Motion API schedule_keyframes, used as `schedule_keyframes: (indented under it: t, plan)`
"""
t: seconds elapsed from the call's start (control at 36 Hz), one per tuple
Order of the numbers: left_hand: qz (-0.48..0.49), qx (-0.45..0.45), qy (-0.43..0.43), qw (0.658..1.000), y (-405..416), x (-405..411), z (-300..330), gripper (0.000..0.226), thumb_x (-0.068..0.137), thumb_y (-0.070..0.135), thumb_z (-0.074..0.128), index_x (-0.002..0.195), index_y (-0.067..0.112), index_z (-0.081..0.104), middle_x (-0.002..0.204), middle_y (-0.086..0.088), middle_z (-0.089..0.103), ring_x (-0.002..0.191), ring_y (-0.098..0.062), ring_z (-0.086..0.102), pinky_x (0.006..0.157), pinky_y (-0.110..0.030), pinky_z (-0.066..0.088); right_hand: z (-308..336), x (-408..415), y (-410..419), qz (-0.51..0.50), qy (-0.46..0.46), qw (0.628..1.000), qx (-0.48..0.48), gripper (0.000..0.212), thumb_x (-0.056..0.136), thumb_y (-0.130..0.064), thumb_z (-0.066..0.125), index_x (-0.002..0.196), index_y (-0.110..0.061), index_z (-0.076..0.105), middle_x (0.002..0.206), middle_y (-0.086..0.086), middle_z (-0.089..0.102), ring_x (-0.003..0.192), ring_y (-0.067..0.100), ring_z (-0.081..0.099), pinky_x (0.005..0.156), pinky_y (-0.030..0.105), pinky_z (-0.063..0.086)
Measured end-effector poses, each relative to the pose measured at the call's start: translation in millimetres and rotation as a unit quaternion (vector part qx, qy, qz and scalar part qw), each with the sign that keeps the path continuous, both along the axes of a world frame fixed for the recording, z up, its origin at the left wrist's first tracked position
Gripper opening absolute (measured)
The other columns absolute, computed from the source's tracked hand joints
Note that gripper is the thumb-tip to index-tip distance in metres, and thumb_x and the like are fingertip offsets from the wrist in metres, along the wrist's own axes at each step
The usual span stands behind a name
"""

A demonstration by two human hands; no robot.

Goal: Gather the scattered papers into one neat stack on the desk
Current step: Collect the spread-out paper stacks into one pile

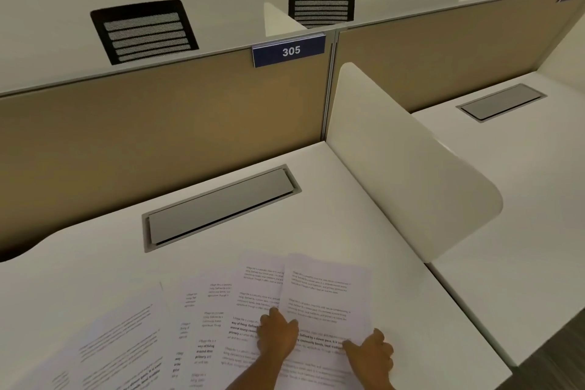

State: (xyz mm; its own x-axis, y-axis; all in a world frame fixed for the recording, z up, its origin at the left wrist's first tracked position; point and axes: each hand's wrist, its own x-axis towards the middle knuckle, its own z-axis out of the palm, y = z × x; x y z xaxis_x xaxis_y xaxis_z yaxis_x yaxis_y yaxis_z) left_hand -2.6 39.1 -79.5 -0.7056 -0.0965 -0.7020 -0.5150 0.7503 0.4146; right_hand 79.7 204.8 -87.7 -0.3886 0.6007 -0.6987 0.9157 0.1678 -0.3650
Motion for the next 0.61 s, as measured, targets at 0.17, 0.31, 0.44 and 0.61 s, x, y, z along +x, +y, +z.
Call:
schedule_keyframes:
  t: [0.17, 0.31, 0.44, 0.61]
  plan:
    - [0.004, 0.061, 0.017, 0.998, 0, 6, 3, 0.05, 0.091, 0.02, 0.056, 0.14, 0.009, 0.048, 0.137, -0.012, 0.055, 0.124, -0.028, 0.055, 0.106, -0.041, 0.048, 3, 4, -2, -0.014, -0.005, 0.999, -0.034, 0.082, 0.077, -0.04, 0.078, 0.14, -0.005, 0.037, 0.138, 0.018, 0.041, 0.128, 0.035, 0.044, 0.109, 0.041, 0.038]
    - [0.002, 0.099, 0.035, 0.994, -7, 15, 7, 0.036, 0.095, 0.01, 0.05, 0.13, 0.01, 0.055, 0.128, -0.007, 0.064, 0.113, -0.023, 0.062, 0.102, -0.035, 0.051, 2, 9, 0, -0.01, -0.001, 0.998, -0.059, 0.081, 0.073, -0.039, 0.081, 0.137, -0.003, 0.047, 0.135, 0.018, 0.05, 0.124, 0.033, 0.05, 0.111, 0.041, 0.04]
    - [-0.009, 0.143, 0.038, 0.989, -14, 16, 21, 0.042, 0.097, 0.013, 0.055, 0.139, 0.012, 0.048, 0.139, -0.005, 0.057, 0.124, -0.023, 0.057, 0.105, -0.03, 0.046, 9, 12, 2, -0.003, 0.017, 0.998, -0.065, 0.074, 0.078, -0.041, 0.078, 0.133, -0.006, 0.043, 0.134, 0.017, 0.049, 0.124, 0.032, 0.05, 0.11, 0.041, 0.04]
    - [-0.026, 0.278, 0.068, 0.958, -34, 6, 46, 0.037, 0.095, 0.015, 0.062, 0.132, 0.013, 0.057, 0.131, -0.004, 0.065, 0.116, -0.02, 0.064, 0.105, -0.043, 0.05, 13, 10, 12, -0.049, 0.142, 0.973, -0.174, 0.061, 0.081, -0.032, 0.081, 0.123, 0.003, 0.054, 0.123, 0.021, 0.065, 0.108, 0.03, 0.064, 0.098, 0.044, 0.051]
